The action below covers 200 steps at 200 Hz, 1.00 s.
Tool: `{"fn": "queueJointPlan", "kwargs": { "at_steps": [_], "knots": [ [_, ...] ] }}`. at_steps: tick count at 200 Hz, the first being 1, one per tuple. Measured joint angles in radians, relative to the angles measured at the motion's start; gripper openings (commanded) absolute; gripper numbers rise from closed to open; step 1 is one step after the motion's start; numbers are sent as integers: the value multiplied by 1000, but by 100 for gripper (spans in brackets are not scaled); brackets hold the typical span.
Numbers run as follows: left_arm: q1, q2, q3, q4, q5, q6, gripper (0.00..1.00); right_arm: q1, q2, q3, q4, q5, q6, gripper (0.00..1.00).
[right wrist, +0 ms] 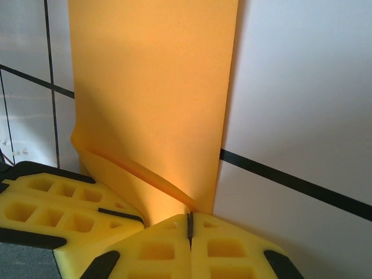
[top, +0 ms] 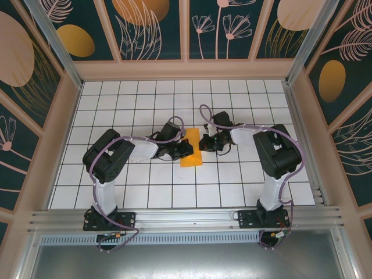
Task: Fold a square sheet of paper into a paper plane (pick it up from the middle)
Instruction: Fold the triangle a second time at the center of the table.
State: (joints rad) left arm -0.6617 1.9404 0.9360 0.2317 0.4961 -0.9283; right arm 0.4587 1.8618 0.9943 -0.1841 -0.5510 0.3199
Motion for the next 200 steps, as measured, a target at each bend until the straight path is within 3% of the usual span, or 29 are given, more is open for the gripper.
{"fn": "queueJointPlan", "kwargs": {
  "at_steps": [29, 55, 117, 200],
  "knots": [
    [0, 0, 0, 0, -2, 0, 3, -3, -3, 14, -22, 6, 11, 22],
    [-1, 0, 0, -1, -5, 0, 3, -12, -57, 16, -50, 22, 23, 24],
    [-1, 0, -1, 0, -8, -5, 0, 23, -235, -45, -59, 56, 91, 0],
    [-5, -6, -15, 21, -25, -27, 0, 139, -214, -103, -32, 69, 244, 0]
  ]
}}
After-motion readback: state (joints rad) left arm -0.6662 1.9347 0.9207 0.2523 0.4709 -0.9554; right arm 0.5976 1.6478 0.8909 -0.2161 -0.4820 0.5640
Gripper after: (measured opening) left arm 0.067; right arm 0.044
